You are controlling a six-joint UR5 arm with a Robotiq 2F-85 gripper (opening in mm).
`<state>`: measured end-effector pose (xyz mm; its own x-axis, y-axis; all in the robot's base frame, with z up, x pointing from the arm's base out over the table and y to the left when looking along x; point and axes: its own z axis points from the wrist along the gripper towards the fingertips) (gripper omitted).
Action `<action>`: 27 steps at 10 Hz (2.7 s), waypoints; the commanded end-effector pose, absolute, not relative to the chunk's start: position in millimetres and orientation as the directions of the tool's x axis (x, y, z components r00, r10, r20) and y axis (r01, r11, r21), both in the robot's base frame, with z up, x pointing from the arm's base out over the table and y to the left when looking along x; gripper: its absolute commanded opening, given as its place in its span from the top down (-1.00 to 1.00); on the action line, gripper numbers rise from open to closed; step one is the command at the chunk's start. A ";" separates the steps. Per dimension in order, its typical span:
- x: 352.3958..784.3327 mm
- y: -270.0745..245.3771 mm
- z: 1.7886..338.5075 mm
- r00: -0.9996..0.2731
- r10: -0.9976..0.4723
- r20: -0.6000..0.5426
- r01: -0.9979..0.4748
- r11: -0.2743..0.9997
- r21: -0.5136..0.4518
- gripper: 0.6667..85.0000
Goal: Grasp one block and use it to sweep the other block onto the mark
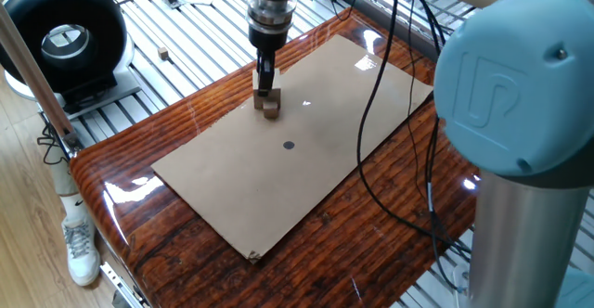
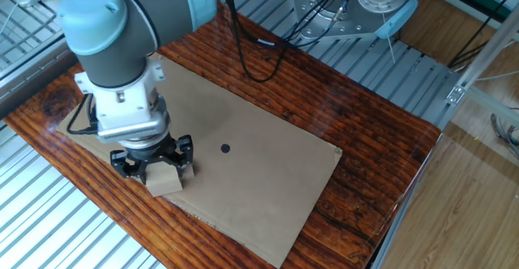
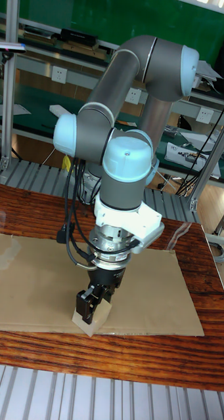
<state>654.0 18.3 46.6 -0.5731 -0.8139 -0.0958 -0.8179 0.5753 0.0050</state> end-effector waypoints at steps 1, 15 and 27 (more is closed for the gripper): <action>637.0 -3.2 85.8 -0.507 -0.861 -0.031 -0.862 0.506 0.036 0.11; 657.9 22.5 53.0 -0.556 -0.822 -0.126 -0.831 0.555 0.042 0.12; 648.8 24.1 48.9 -0.578 -0.806 -0.127 -0.814 0.580 0.028 0.10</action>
<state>650.6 25.8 42.4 -0.5703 -0.8114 -0.1280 -0.8202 0.5710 0.0341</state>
